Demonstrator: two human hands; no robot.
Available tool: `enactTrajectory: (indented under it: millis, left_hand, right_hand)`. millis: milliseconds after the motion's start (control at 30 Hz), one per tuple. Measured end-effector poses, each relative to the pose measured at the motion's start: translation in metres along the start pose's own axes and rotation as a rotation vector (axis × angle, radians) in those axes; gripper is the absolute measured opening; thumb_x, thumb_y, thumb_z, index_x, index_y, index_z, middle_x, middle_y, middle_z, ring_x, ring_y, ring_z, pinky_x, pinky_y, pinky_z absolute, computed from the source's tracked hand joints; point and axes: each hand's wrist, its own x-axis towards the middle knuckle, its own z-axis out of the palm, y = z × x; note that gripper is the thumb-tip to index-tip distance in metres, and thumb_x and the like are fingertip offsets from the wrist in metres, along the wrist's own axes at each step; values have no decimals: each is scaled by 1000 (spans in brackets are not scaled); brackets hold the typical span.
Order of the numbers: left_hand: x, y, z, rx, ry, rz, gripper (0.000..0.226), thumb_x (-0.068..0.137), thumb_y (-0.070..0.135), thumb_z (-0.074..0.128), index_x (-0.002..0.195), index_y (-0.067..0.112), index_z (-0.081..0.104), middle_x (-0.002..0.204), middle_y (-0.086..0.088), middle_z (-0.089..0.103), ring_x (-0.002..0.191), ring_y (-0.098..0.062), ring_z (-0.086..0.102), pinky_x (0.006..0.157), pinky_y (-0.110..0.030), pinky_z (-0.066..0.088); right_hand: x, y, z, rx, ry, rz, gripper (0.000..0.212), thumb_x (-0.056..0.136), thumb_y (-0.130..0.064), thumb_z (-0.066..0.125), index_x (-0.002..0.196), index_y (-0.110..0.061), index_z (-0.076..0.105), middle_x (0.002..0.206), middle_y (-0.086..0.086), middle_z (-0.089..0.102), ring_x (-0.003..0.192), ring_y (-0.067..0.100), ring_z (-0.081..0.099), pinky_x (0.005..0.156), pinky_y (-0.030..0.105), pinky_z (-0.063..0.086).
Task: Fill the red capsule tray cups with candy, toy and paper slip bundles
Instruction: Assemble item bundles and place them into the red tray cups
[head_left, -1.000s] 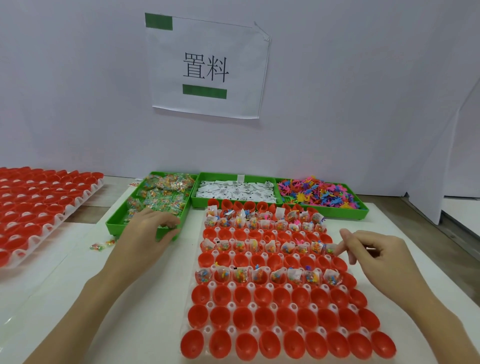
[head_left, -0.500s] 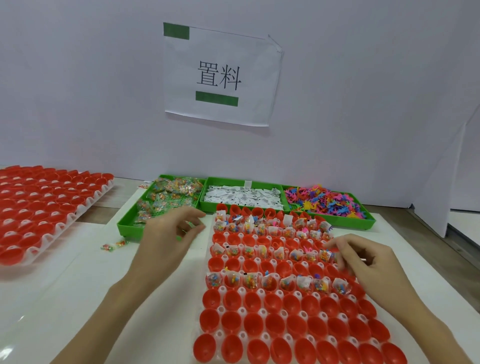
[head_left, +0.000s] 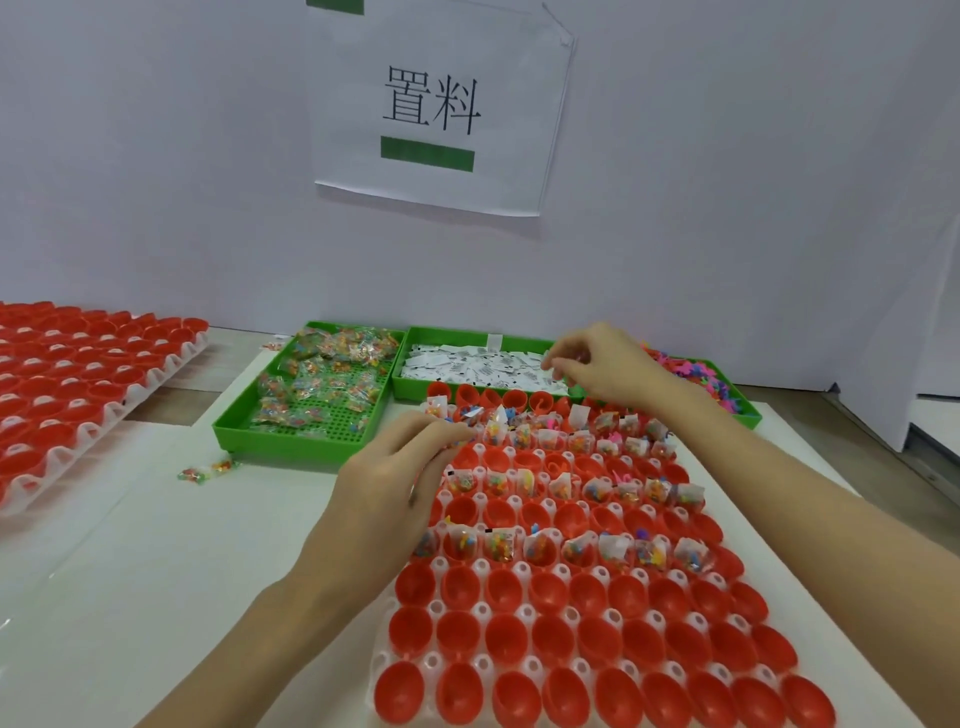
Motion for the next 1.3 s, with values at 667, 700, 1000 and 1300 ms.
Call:
enactTrajectory:
  millis: [667,700,1000,1300]
  left_hand:
    - [-1,-9,-3,148,-67,85,33,90,-7,69,118,11,71,110,3,64,95,-11,63,79,-26,55]
    - [-2,-9,-3,147,-65,86,33,90,-7,69,118,12,71,111,3,63,95,-11,63,79,-26,55]
    - [-3,-12,-3,148,-68,85,34,92,-5,68,120,14,69,110,5,62,93,-8,62,80,-21,53]
    - [-1,-6,-6,120,-37,68,27,94,0,67,117,12,72,109,5,66,93,-7,64,82,-21,54]
  right_hand:
    - [57,9,32,-142,-176,107,16,92,-7,67,96,6,75,101,5,75,81,17,70,68,27,55]
    - [57,10,31,-113,-142,107,13,91,-4,68,95,5,75,99,6,75,77,14,67,67,25,54]
    - [48,17,27,-33,11,85,15,95,-8,68,109,-5,74,102,6,68,91,17,61,80,27,48]
    - [3,10,2,177,229,47,12,95,-20,70,103,-12,73,93,-3,72,83,5,64,79,21,52]
